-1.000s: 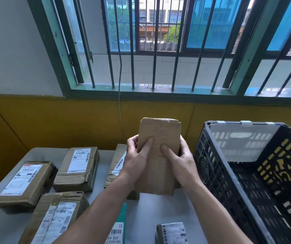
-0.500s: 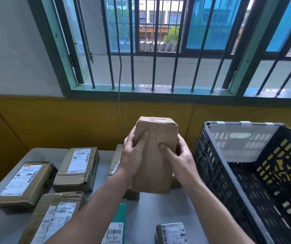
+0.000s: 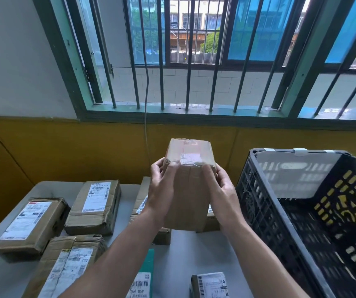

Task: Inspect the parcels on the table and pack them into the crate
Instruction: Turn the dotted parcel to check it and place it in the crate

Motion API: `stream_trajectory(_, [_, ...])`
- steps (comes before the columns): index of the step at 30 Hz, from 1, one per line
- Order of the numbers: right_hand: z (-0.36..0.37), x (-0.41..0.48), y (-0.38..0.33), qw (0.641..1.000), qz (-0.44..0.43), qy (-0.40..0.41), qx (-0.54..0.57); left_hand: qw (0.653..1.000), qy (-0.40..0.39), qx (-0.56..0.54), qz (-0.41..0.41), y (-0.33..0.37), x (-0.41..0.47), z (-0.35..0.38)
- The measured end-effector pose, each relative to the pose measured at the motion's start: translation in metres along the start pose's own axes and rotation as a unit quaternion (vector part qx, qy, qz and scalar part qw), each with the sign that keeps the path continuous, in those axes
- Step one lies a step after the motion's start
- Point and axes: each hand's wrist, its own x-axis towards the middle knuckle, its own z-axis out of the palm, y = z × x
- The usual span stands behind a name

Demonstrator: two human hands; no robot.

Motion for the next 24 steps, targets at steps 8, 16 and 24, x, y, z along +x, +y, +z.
stream_trajectory(8, [0.000,0.003,-0.001,1.000,-0.003,-0.001,0.012,1.000,-0.005,-0.008,0.021,0.003,-0.003,0.002])
stream_trajectory(16, [-0.001,0.004,0.003,1.000,-0.002,0.001,0.009,1.000,0.001,-0.006,0.013,-0.004,0.004,-0.004])
stream_trajectory(24, [-0.002,0.005,0.004,0.999,-0.006,0.025,0.027,1.000,-0.006,-0.014,0.002,-0.005,0.008,-0.006])
